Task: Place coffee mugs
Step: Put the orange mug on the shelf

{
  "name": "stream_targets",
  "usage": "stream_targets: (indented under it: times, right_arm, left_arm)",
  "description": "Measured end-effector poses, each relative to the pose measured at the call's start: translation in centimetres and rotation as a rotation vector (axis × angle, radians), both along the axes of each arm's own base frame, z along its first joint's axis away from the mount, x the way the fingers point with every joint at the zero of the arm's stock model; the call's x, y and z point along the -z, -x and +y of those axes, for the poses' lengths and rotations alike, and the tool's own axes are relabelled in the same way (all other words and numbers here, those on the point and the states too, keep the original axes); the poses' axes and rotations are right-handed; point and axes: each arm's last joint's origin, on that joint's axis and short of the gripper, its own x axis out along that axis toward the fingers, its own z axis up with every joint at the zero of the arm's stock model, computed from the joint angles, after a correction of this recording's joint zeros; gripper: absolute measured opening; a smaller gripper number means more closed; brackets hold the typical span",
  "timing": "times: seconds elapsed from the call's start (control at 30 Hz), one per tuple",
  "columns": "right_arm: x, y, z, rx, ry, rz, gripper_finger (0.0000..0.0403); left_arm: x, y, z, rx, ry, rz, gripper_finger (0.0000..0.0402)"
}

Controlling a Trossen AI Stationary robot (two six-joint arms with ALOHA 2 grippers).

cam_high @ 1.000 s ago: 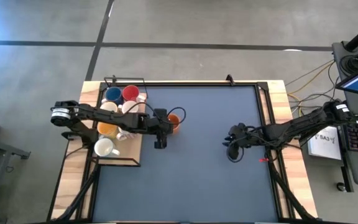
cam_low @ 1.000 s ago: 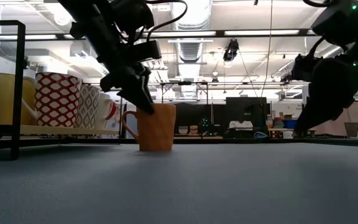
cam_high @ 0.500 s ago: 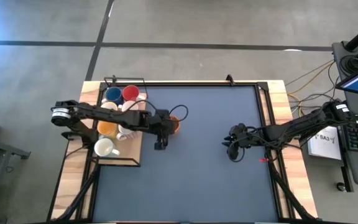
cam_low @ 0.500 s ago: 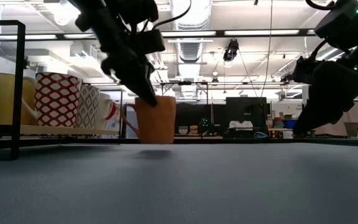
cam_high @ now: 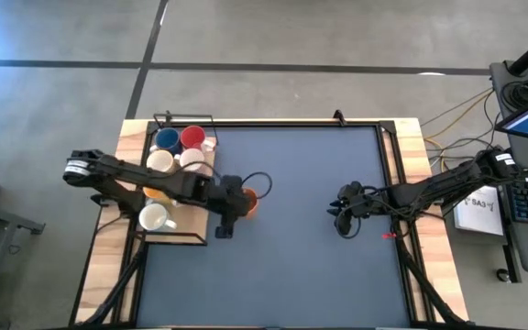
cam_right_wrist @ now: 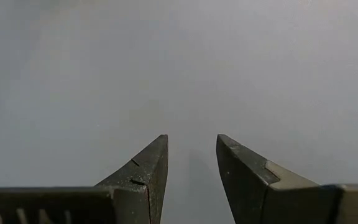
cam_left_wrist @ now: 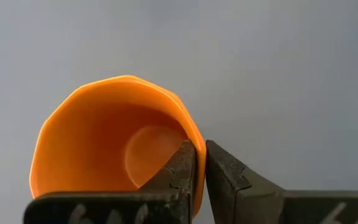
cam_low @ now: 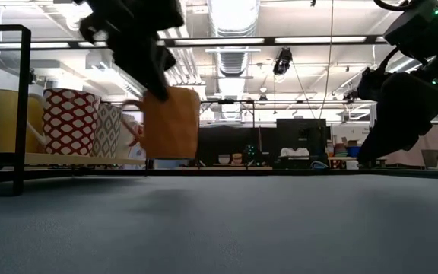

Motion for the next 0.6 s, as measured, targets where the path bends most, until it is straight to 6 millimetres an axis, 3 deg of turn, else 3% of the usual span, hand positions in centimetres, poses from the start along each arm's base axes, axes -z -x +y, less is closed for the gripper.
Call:
stream_targets:
  times: [0.27, 0.6]
  right_arm:
    - [0.0, 0.0, 0.0, 0.000, 0.000, 0.000, 0.0125]
    - [0.0, 0.0, 0.0, 0.000, 0.000, 0.000, 0.0125]
  left_arm:
    - [-1.7, 3.5, -2.6, 0.043, 0.009, 0.077, 0.0007]
    - [-4.1, 7.9, -2.6, 0.041, 0.024, 0.119, 0.0007]
